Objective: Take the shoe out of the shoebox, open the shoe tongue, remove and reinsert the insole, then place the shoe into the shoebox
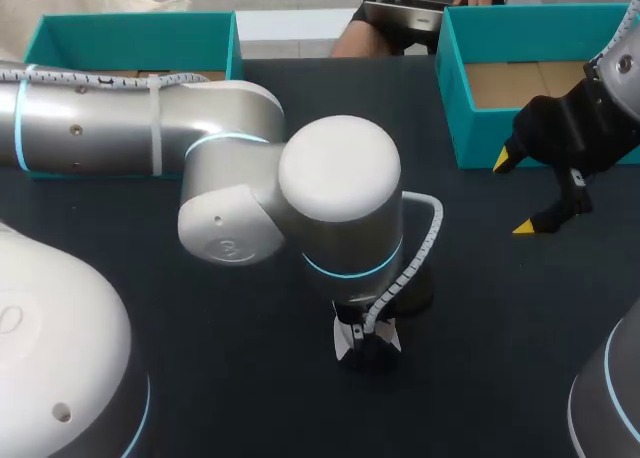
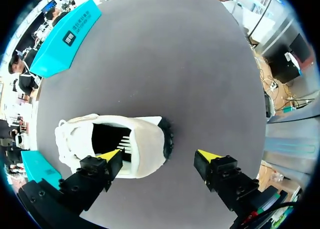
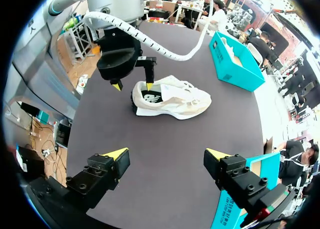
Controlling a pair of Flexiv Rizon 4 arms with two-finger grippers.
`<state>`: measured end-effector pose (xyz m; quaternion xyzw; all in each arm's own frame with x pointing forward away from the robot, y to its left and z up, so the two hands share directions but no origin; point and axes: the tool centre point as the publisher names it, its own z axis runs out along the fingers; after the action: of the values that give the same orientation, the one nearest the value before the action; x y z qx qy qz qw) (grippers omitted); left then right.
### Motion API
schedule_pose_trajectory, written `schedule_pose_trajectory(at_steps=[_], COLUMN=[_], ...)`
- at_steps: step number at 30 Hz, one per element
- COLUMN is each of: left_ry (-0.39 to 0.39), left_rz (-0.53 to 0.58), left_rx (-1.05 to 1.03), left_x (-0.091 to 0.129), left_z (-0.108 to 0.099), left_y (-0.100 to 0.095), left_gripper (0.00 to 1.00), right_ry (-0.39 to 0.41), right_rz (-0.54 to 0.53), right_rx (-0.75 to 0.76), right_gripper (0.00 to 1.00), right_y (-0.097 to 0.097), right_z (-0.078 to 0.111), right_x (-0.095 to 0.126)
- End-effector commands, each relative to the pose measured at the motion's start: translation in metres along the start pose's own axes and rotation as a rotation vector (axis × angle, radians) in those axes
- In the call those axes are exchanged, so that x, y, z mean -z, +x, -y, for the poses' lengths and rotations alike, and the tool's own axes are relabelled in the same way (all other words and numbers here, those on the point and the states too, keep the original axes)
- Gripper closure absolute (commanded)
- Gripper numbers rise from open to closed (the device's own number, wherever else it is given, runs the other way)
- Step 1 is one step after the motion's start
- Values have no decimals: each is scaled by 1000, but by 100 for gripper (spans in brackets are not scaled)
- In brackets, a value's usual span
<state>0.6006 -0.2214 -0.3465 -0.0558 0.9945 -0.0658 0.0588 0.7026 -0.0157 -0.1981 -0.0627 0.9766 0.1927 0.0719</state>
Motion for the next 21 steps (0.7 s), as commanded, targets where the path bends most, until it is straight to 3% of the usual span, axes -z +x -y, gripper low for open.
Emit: schedule_pose_trajectory(at_steps=[1, 9, 15, 16, 17, 20, 21], left_ry=[14, -2, -19, -20, -21, -25, -30], left_rz=[-19, -28, -27, -27, -32, -50, -59], left_rx=[1, -3, -18, -16, -13, -5, -2], left_x=[-20, -40, -52, -52, -53, -51, -50], left_z=[0, -1, -1, -1, -2, -3, -4], left_y=[0, 3, 6, 6, 6, 7, 7], left_gripper=[4, 4, 14, 35, 48, 69, 81], right_ry=[1, 1, 1, 1, 1, 1, 1], right_rz=[-1, -1, -1, -1, -1, -1, -1], right_rx=[0, 0, 0, 0, 0, 0, 0], right_gripper=[0, 0, 0, 0, 0, 0, 0], right_y=[-1, -1, -1, -1, -1, -1, -1], right_z=[0, 0, 0, 0, 0, 0, 0], right_x=[-1, -1, -1, -1, -1, -1, -1])
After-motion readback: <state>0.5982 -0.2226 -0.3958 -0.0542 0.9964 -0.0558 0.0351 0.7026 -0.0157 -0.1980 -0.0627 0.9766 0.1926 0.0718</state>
